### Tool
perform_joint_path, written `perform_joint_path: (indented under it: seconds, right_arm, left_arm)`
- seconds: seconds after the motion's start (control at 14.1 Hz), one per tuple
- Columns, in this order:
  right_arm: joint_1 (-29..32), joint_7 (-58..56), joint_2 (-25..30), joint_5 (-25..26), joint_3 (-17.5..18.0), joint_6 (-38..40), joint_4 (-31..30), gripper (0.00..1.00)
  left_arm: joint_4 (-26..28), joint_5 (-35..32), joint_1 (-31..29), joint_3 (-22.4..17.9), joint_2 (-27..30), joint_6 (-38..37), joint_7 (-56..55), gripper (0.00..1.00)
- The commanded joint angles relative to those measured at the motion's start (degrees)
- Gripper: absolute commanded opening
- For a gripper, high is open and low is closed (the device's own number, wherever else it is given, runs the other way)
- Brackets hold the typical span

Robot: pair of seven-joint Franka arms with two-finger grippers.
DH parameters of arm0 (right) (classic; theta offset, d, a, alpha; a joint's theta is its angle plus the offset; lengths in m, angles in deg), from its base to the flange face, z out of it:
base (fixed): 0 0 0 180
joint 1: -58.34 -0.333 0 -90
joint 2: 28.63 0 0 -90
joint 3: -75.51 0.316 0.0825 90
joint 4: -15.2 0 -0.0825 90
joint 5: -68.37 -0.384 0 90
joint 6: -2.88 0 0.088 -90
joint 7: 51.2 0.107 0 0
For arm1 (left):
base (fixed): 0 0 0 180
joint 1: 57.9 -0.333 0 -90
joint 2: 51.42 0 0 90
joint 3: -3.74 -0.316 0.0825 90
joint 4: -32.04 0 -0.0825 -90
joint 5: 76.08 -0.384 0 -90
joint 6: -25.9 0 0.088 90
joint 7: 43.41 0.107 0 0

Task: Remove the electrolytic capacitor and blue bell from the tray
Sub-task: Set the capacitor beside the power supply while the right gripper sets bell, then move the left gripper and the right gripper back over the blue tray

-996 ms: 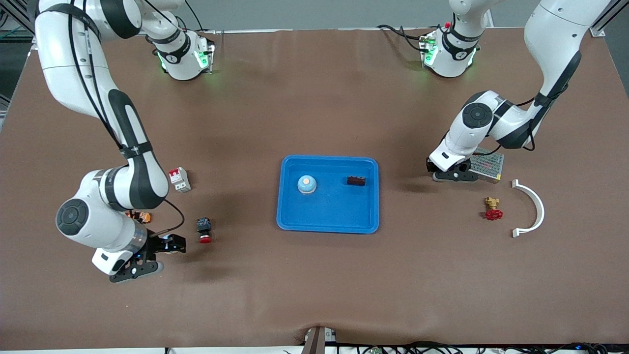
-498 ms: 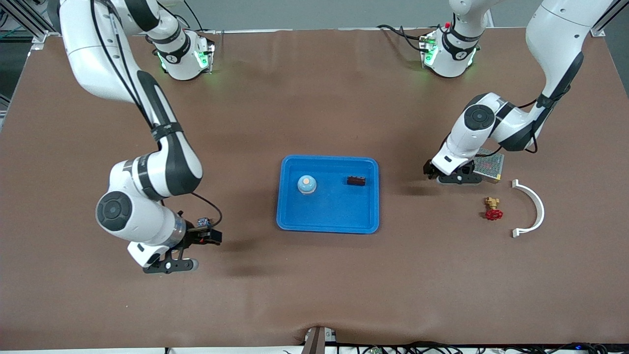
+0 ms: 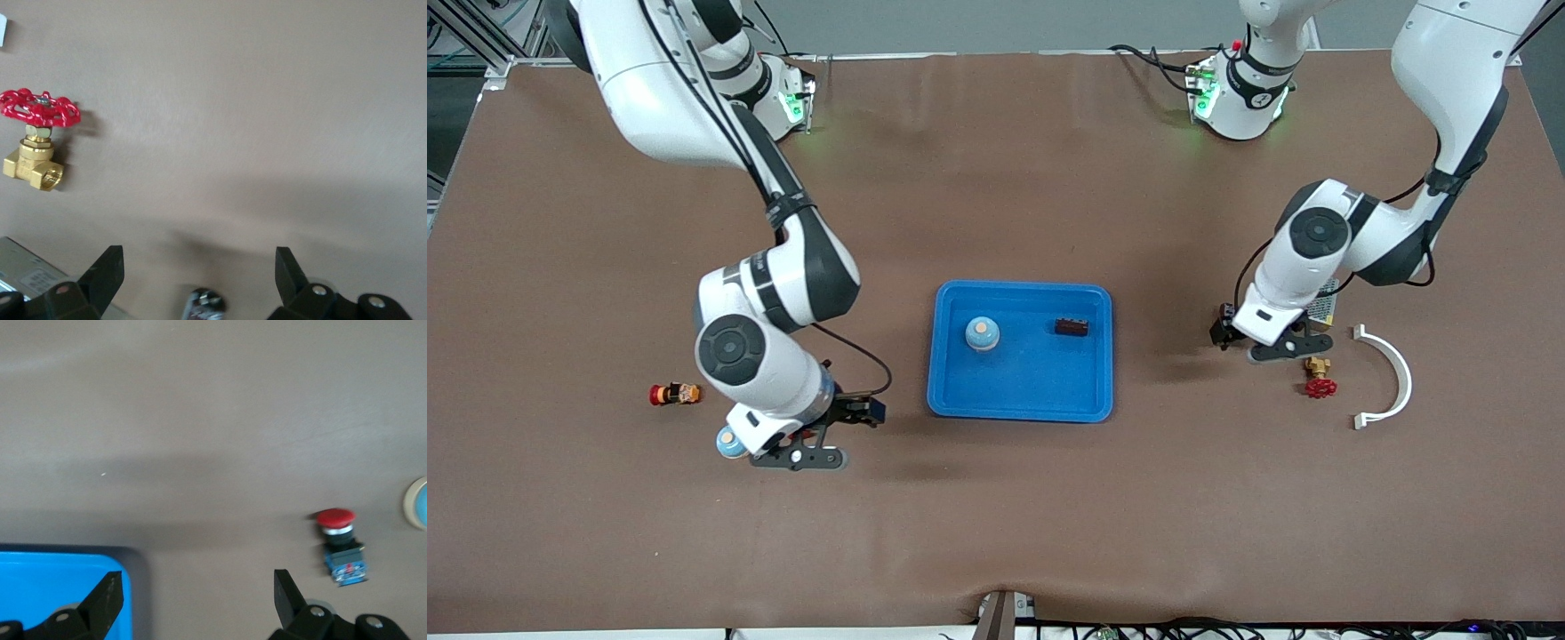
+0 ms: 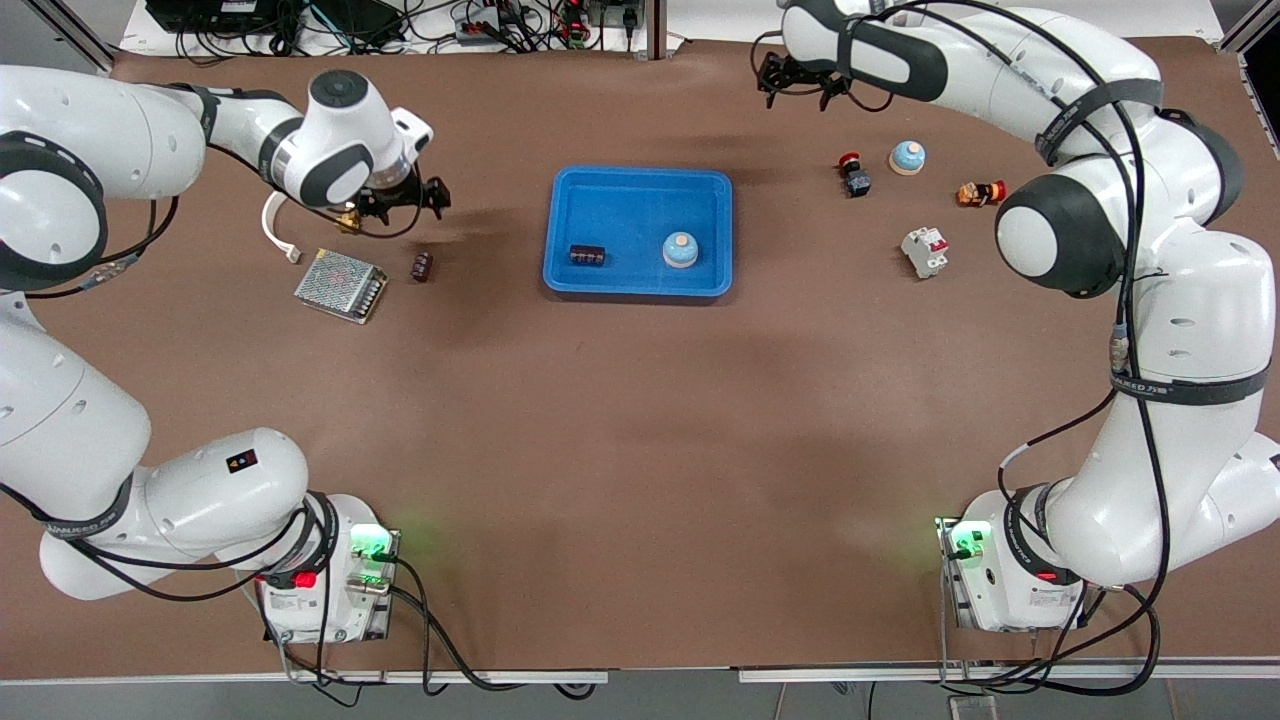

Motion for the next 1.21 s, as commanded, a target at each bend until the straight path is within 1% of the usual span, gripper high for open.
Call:
perform_joint_path:
  seconds: [0.0, 0.07, 0.14, 0.36, 0.5, 0.64, 0.93, 1.14]
  right_arm:
    - [-3.9, 6.6, 0.4, 1.0, -0.5, 0.5, 0.2, 1.00]
    - [-5.3, 8.8, 0.4, 1.0, -0.5, 0.3, 0.0, 1.00]
    - [-6.2, 10.3, 0.3, 1.0, -0.5, 0.0, -0.2, 1.00]
    - [-8.3, 13.8, 0.1, 0.5, -0.4, -1.4, -0.9, 1.00]
    - [-10.1, 16.1, 0.0, 0.8, -0.4, -4.7, -3.8, 1.00]
    - [-10.9, 16.7, 0.0, 0.8, -0.4, -6.9, -5.9, 1.00]
    - [-12.3, 16.7, 0.3, 0.7, -0.4, -7.2, -8.9, 1.00]
    - [-14.6, 20.7, 0.1, 0.9, -0.4, -8.8, -9.8, 1.00]
  left_arm:
    - [-5.8, 17.0, 1.5, 0.8, 0.1, -1.6, -5.3, 1.00]
    - [-6.9, 21.0, 2.6, 0.8, -0.1, -1.6, -8.5, 1.00]
    - [-7.7, 21.8, 3.7, 0.8, -0.1, -1.6, -12.4, 1.00]
    - [-9.8, 21.8, 6.9, 0.8, -0.1, -1.6, -23.3, 1.00]
    - [-11.6, 21.9, 8.8, 0.8, -0.4, -1.6, -30.6, 1.00]
    - [-11.7, 21.7, 10.5, 0.8, -0.9, -1.6, -37.7, 1.00]
    - [-11.4, 20.8, 14.2, 0.5, -1.5, -1.6, -47.2, 1.00]
    - [-11.8, 19.7, 15.4, 0.5, -1.3, -6.2, -51.5, 1.00]
